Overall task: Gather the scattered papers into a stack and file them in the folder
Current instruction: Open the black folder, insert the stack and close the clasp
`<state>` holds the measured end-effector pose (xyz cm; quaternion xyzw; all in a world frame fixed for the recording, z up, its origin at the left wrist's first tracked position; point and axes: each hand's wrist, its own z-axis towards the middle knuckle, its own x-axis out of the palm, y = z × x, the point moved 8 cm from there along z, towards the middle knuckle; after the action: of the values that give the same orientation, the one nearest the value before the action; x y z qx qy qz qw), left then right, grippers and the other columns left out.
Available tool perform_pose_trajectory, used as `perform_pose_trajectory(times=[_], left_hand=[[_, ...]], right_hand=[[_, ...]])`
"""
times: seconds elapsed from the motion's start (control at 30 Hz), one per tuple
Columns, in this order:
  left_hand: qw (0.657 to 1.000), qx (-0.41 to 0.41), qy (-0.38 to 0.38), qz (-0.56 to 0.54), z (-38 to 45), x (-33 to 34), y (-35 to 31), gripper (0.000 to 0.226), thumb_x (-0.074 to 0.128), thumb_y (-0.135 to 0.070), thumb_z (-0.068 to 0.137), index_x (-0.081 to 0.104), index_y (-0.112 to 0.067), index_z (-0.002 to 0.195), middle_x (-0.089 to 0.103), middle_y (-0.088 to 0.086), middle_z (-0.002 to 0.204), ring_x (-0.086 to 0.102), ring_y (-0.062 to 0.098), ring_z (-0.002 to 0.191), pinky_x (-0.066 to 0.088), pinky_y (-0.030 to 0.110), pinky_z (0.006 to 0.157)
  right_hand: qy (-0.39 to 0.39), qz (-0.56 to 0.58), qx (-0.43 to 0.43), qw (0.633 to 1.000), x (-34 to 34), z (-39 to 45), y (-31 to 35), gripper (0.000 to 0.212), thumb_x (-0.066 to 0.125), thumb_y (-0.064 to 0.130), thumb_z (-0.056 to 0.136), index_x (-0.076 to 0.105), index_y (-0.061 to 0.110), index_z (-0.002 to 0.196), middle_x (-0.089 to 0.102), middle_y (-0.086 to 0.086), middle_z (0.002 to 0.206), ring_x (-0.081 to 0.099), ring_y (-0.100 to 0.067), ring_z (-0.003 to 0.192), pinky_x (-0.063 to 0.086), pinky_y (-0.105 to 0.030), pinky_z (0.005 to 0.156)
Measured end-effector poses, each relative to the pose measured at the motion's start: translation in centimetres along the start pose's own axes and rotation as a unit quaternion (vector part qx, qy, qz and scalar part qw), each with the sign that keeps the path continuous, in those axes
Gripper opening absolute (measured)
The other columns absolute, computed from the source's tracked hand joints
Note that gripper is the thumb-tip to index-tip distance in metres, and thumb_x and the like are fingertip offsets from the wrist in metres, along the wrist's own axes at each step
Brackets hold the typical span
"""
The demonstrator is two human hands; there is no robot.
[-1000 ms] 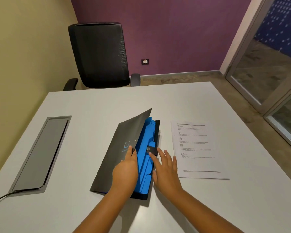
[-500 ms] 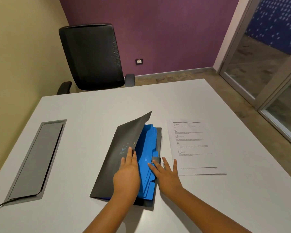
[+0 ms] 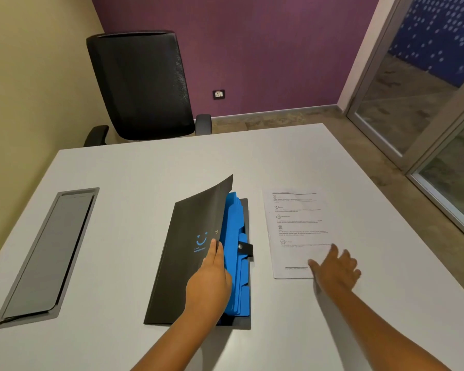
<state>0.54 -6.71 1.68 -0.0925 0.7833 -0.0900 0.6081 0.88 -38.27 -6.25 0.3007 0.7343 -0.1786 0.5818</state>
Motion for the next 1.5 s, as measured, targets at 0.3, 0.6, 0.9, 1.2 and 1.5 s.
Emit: perform_pose_trajectory(times=[0.3, 0.6, 0.9, 1.2, 1.5], left_hand=[[1.0, 0.006, 0.008, -0.009, 0.3, 0.6, 0.2, 0.061, 0.032, -0.039, 0.096, 0.001, -0.027, 0.147, 0.003, -0.014, 0.157, 0.04, 0.005, 0.045, 0.027, 0.009, 0.04], [1.0, 0.007, -0.002, -0.027, 0.6, 0.4, 0.5, 0.063, 0.032, -0.046, 0.094, 0.002, -0.028, 0.147, 0.0, -0.015, 0.157, 0.045, 0.004, 0.048, 0.032, 0.009, 0.04], [0.999, 0.005, 0.003, -0.038, 0.8, 0.2, 0.5, 0.061, 0.033, -0.041, 0.095, 0.002, -0.028, 0.147, 0.002, -0.016, 0.157, 0.045, 0.006, 0.049, 0.034, 0.009, 0.042], [0.997, -0.006, 0.038, -0.065, 1.0, 1.3, 0.4, 0.066, 0.04, -0.02, 0.093, 0.002, -0.028, 0.147, 0.002, -0.017, 0.157, 0.04, 0.008, 0.047, 0.036, 0.01, 0.043], [0.995, -0.004, 0.023, -0.094, 1.1, 1.0, 0.8, 0.066, 0.041, -0.017, 0.093, 0.004, -0.027, 0.147, 0.003, -0.016, 0.157, 0.039, 0.008, 0.047, 0.034, 0.012, 0.042]], right_hand=[[0.084, 0.091, 0.17, 0.978, 0.9, 3.5, -3.6, 0.08, 0.074, 0.053, 0.068, 0.037, 0.009, 0.124, 0.046, -0.019, 0.123, 0.045, -0.035, 0.114, 0.043, -0.045, 0.089], [0.161, 0.099, 0.19, 0.963, 1.0, 5.0, -4.1, 0.095, 0.076, 0.054, 0.067, 0.03, -0.001, 0.129, 0.045, -0.018, 0.129, 0.045, -0.034, 0.123, 0.038, -0.043, 0.105], [0.229, 0.245, 0.145, 0.931, 1.8, 5.1, -3.8, 0.069, 0.076, 0.021, 0.075, 0.044, -0.002, 0.132, 0.056, -0.022, 0.12, 0.059, -0.037, 0.101, 0.047, -0.035, 0.077], [0.333, 0.478, 0.129, 0.802, 2.3, 2.6, -3.9, 0.043, 0.066, -0.008, 0.076, 0.056, 0.013, 0.113, 0.062, -0.007, 0.109, 0.063, -0.027, 0.093, 0.061, -0.042, 0.063], [0.311, 0.646, 0.107, 0.689, -1.5, 2.5, -3.1, 0.033, 0.054, -0.005, 0.089, 0.052, 0.015, 0.114, 0.063, -0.011, 0.097, 0.071, -0.013, 0.058, 0.056, -0.02, 0.049]])
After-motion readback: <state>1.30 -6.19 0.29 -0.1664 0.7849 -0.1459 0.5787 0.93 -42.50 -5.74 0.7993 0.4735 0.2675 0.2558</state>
